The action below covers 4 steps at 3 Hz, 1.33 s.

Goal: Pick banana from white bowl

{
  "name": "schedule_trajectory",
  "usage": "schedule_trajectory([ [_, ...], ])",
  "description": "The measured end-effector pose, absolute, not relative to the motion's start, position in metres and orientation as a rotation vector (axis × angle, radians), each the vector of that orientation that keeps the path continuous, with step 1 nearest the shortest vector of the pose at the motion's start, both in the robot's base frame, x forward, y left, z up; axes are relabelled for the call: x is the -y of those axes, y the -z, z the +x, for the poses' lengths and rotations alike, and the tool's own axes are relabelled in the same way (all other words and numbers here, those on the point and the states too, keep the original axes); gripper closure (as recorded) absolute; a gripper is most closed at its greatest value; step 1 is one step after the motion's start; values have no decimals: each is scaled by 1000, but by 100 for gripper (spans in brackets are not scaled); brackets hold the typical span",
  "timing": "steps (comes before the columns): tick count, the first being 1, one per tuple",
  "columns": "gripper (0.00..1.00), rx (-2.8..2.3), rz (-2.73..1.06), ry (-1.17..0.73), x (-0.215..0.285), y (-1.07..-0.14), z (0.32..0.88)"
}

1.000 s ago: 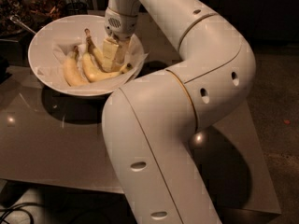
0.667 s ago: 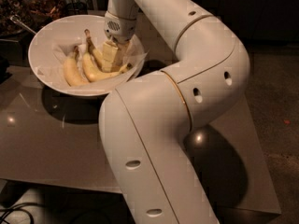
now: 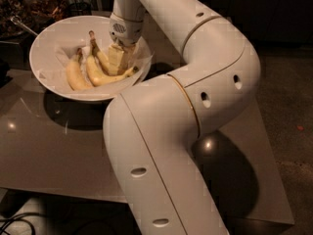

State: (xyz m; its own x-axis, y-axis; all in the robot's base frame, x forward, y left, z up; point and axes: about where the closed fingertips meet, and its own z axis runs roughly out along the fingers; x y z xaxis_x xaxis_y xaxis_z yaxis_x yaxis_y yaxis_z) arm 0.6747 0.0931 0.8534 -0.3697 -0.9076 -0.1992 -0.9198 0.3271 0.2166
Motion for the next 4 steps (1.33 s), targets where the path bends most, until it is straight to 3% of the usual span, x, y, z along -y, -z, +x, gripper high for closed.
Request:
schedule_trajectory([
  [1,86,-2524,-1739,-457,-93,-853,675],
  [2,100,-2486,-1722,-443,-99,-853,683],
  [4,100,-2375,-1712,-270,-83,-894,655],
])
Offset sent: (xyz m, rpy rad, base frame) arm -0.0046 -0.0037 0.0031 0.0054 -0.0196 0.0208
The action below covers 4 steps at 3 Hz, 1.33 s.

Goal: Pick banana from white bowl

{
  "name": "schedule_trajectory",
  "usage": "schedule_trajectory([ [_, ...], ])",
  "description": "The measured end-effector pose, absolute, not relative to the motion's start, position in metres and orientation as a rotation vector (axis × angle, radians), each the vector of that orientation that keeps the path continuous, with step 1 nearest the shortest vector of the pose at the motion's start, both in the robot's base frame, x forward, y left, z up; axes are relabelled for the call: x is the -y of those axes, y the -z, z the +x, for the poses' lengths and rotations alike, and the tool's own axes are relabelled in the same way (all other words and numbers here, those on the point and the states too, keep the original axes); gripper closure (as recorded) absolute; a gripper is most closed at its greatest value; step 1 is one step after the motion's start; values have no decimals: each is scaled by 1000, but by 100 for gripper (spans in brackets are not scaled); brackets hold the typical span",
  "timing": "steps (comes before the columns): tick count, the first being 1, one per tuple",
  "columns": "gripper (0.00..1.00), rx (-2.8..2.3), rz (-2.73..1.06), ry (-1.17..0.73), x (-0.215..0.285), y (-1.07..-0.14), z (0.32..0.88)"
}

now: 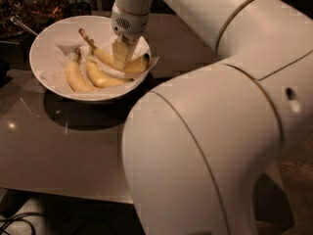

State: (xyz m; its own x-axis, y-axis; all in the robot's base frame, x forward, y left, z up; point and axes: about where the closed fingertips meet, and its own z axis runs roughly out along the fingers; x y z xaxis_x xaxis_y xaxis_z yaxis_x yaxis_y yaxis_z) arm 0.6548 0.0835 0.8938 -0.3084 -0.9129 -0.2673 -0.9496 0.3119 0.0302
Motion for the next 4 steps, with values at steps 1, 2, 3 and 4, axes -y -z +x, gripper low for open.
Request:
schedule_trajectory([
  [1,100,-2323,-1700,-210,-72,-916,626],
  [2,100,-2307,-1701,-201,-66,-925,616],
  [3,100,-2284,-1679,-186,-67,-940,602],
  [4,100,-2250,-1638,-195,-66,-959,580],
])
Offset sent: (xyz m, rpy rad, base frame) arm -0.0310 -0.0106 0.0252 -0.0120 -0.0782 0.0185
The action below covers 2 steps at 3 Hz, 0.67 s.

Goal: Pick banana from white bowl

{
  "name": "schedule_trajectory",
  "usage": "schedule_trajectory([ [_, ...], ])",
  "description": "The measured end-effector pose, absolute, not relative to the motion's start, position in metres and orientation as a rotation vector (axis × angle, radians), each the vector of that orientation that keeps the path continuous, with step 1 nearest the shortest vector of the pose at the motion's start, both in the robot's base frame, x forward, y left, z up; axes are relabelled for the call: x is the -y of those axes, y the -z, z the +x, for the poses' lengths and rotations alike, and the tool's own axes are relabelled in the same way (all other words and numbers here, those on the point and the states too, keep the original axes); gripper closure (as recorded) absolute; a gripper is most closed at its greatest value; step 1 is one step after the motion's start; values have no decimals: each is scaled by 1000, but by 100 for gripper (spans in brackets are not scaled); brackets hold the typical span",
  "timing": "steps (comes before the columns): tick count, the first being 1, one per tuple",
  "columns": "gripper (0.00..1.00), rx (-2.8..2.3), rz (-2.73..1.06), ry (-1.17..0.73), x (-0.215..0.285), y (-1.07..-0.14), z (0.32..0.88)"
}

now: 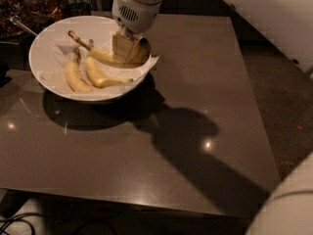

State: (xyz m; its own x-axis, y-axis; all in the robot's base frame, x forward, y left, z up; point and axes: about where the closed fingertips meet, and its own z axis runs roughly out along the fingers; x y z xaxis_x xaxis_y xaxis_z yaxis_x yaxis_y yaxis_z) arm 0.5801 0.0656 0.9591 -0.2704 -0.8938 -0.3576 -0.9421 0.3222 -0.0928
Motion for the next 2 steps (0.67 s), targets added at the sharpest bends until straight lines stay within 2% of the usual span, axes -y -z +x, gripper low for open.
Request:
schedule_trajectory([
  [2,100,-2200,-1617,-222,-64,-975,559],
])
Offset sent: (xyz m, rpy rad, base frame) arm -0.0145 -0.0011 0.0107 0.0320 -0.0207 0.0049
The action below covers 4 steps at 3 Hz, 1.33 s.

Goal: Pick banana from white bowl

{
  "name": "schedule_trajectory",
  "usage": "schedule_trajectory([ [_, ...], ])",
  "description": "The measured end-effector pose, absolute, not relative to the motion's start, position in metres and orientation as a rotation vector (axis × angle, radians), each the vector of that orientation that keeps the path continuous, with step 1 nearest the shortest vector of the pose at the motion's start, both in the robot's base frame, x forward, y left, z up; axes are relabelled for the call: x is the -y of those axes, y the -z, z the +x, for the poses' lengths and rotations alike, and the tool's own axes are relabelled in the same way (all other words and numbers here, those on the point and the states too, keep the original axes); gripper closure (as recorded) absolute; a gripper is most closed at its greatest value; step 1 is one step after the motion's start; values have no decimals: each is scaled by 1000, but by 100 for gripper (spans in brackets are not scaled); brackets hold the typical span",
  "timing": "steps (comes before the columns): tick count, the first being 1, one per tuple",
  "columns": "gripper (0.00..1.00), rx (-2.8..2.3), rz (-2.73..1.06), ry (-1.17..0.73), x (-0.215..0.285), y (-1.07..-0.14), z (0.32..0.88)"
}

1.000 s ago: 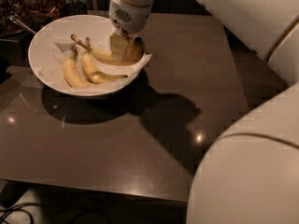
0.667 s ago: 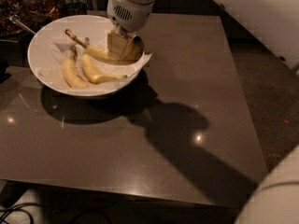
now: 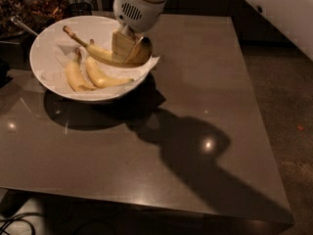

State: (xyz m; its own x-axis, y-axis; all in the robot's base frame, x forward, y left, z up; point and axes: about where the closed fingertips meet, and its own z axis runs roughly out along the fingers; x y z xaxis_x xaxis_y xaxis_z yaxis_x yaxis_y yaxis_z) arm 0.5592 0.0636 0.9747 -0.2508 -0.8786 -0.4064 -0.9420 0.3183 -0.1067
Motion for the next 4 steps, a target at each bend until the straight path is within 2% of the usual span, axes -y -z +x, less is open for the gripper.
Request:
schedule_trajectory([
  [3,100,-2140,-1527,-276,-36,-990,500],
  [4,100,-2140,-1527,-275,-35,-990,499],
])
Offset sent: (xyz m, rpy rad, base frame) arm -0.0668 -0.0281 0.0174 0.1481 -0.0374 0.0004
